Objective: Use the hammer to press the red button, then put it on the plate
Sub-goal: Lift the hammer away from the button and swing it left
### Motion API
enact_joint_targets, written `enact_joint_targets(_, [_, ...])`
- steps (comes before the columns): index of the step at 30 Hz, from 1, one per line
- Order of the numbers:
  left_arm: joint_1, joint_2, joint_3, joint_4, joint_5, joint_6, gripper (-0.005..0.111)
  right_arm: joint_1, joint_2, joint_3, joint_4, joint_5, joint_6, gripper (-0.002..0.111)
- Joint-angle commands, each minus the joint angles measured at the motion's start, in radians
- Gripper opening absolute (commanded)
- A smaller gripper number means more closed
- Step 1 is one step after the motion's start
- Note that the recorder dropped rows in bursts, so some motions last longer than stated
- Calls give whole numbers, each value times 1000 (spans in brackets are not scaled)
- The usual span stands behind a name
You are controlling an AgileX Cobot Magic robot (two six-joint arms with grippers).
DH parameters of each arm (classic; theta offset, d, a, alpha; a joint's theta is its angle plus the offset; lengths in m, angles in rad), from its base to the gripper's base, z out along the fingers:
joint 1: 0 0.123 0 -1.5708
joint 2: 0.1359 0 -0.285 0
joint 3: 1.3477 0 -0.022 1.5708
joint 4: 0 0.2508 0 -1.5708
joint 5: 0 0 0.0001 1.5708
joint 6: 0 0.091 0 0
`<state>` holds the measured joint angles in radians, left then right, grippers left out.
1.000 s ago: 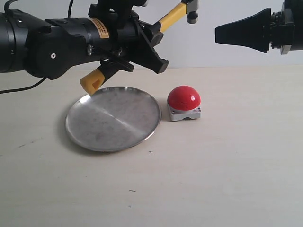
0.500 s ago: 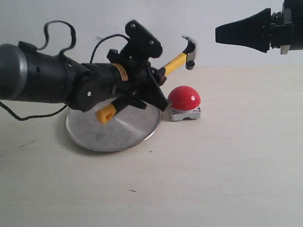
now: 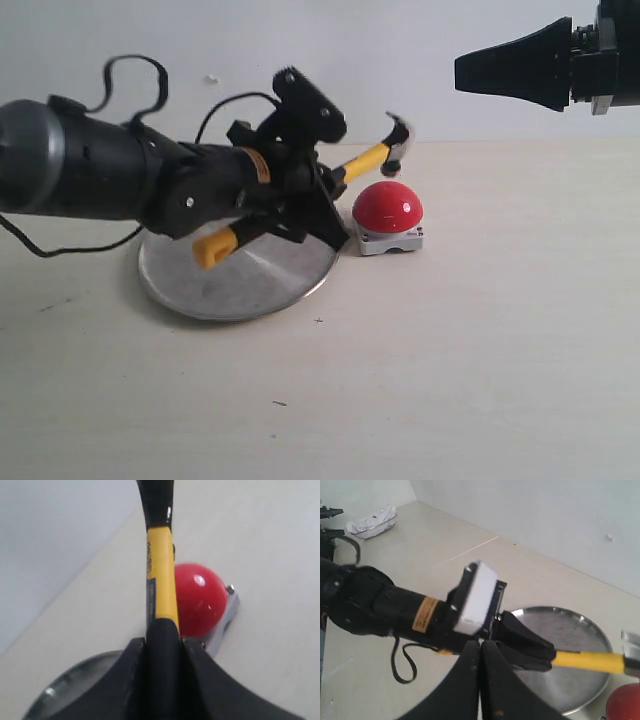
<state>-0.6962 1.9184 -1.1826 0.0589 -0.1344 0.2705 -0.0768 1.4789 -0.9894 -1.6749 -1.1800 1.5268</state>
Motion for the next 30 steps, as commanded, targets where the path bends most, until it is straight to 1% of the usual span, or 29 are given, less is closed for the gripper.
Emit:
enact_joint_targets(1, [-1,-149,-10,-17,-63,-12,0,-8,-9,-5,3,4,-7,0])
enact_joint_targets(5, [0,-215,-8,-17,-1,-54,0,-8,-9,-5,0,4,-7,0])
enact_joint_targets(7, [14,-242,7,-18,3,-138,0,-8,-9,-5,-1,4,-7,0])
enact_joint_targets(9, [45,-267,32,-18,-12,-245,0,-8,-9,-5,-1,4,-7,0])
enact_joint_targets(11, [88,-289,74,-18,-57,-329,0,-8,-9,-5,-6,4,-5,0])
enact_joint_targets(14, [162,-311,174,-18,-196,-424,0,-8,-9,-5,-6,4,14,0])
enact_joint_targets(16, [212,-315,251,11,-301,-509,0,-8,-9,-5,-6,4,14,0])
enact_joint_targets(18, [263,-313,314,95,-406,-638,0,-8,-9,-5,-6,4,14,0])
enact_joint_targets(21, [338,-280,385,358,-610,-898,0,-8,-9,-5,-6,4,14,0])
enact_joint_targets(23, [390,-242,391,521,-763,-1072,0,-8,-9,-5,-6,4,14,0])
enact_joint_targets(25, [427,-204,387,599,-876,-1193,0,-8,-9,-5,-6,4,21,0])
enact_joint_targets(26, [441,-182,378,630,-918,-1228,0,-8,-9,-5,-6,2,21,0])
enact_joint_targets(28, [455,-141,355,672,-945,-1275,0,-8,-9,-5,-6,2,21,0])
enact_joint_targets(30, [456,-100,333,684,-945,-1310,0,-5,-9,-5,-6,2,21,0])
